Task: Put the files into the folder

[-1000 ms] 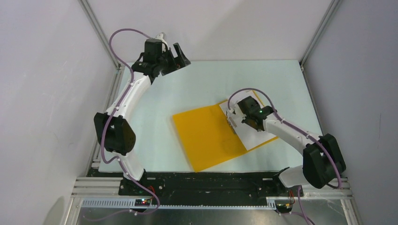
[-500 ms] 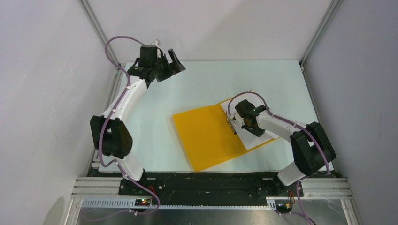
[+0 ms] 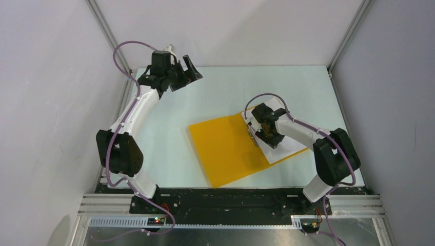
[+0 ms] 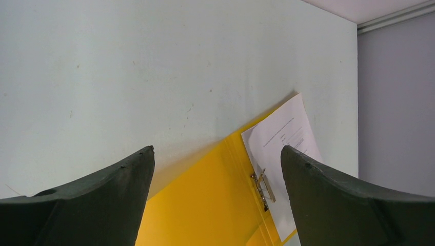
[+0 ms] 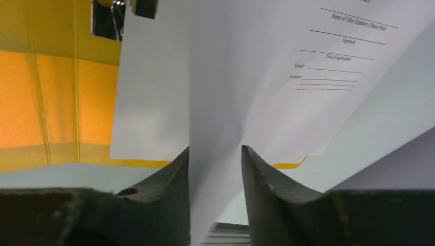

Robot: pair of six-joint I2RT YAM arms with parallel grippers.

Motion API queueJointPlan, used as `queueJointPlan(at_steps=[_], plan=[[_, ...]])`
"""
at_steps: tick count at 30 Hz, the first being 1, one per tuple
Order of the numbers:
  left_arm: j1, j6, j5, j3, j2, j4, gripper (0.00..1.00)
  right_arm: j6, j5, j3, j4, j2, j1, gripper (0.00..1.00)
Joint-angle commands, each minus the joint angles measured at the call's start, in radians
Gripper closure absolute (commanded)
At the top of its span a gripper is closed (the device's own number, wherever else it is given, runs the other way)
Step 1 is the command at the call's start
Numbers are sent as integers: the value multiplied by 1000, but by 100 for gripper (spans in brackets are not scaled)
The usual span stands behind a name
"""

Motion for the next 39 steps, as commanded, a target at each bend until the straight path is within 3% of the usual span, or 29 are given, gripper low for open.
queueJointPlan(at_steps=[1,5,15,20,24,26,32,39], plan=[[4,-11,15,-7,-54,20,3,34,-64,38,-58,3,-3,53],[4,-10,17,-6,-49,22,3,29,-63,42,-47,10,-24,50],[3,-5,18,-11,-31,27,4,41,-100,102,-25,65,-77,50],[4,-6,27,-13,-22,27,4,64,-193,133,-54,72,-59,49],[4,-5,38,-12,-18,27,4,42,-300,170,-143,61,-53,44],[3,6,45,-10,-18,27,4,10,-370,203,-202,52,-82,31],[5,56,41,-91,-67,27,4,-44,-640,354,-292,50,-361,10],[31,160,-9,-331,-191,-29,0,-169,-760,539,-286,237,-653,1]])
